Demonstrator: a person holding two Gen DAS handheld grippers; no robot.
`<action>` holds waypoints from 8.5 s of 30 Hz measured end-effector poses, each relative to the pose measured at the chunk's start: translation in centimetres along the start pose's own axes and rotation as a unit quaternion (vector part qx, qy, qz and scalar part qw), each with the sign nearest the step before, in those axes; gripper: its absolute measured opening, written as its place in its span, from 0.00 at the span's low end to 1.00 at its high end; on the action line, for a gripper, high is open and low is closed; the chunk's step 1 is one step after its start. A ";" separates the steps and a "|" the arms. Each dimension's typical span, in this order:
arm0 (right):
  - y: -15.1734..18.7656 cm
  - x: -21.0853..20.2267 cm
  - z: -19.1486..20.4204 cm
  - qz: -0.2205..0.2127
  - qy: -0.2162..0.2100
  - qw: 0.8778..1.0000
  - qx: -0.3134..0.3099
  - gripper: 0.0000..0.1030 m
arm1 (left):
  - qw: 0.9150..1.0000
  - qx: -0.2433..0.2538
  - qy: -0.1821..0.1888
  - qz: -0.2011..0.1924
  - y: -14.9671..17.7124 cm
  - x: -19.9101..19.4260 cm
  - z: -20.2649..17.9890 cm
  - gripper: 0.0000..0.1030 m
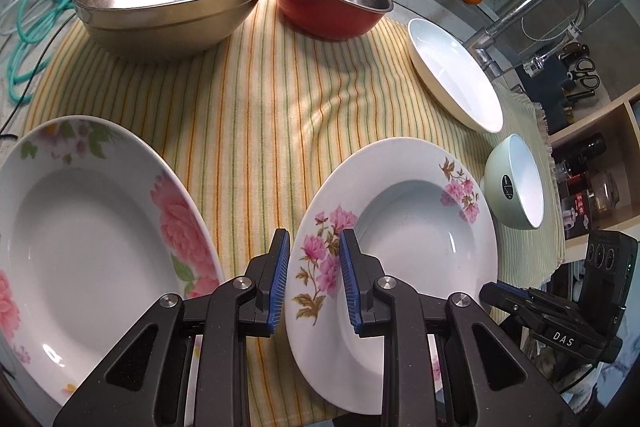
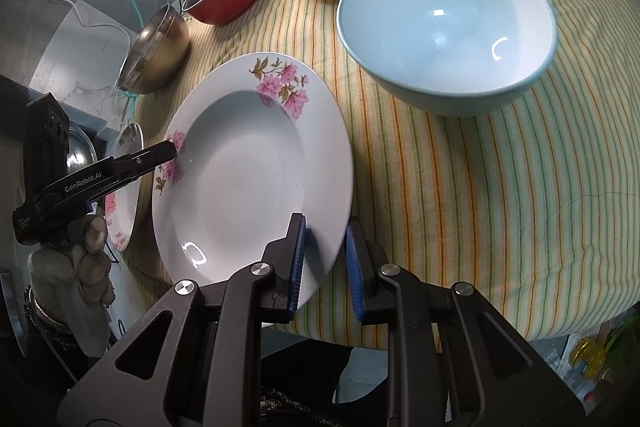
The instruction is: Organize plates and bowls
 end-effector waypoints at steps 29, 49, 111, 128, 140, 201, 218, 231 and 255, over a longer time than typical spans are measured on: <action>-3.3 -3.5 5.1 -0.069 0.025 0.993 -0.097 0.70 | 0.994 -0.023 -0.025 -0.106 -0.6 -7.6 2.0 0.57; -4.4 2.6 16.8 -0.021 -0.044 0.979 -0.200 0.70 | 0.971 -0.150 -0.094 -0.159 3.1 -12.7 13.1 0.56; -4.4 8.3 20.4 0.061 -0.076 0.978 -0.187 0.11 | 0.975 -0.173 -0.051 -0.127 3.3 -11.3 15.5 0.21; -4.6 2.4 12.7 0.029 -0.048 0.991 -0.119 0.11 | 0.990 -0.096 -0.005 -0.102 1.8 -9.1 7.4 0.21; -4.0 0.1 6.6 0.013 -0.018 0.998 -0.063 0.11 | 0.997 -0.034 0.019 -0.062 1.6 -6.0 2.0 0.21; -2.2 -0.6 2.7 0.008 0.078 0.992 -0.099 0.28 | 1.000 0.018 -0.014 -0.018 2.7 -1.9 -2.0 0.24; -2.9 -3.9 3.0 -0.024 0.031 0.995 -0.097 0.65 | 0.998 0.022 -0.005 -0.051 0.4 -3.9 -3.3 0.46; -7.4 -9.7 0.5 -0.090 0.007 0.992 -0.091 0.65 | 0.997 0.030 0.009 -0.064 -2.0 -3.0 -6.3 0.46; -20.9 -7.5 -11.0 -0.090 0.006 0.995 -0.051 0.54 | 0.997 -0.024 0.033 -0.070 -9.0 3.5 -10.7 0.46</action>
Point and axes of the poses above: each gripper's, at about its wrist camera, not at the fingertips, and x roughly the way its jaws point, z to its left, y to its underside, the point moved 8 cm from there along x, roughly the way its jaws point
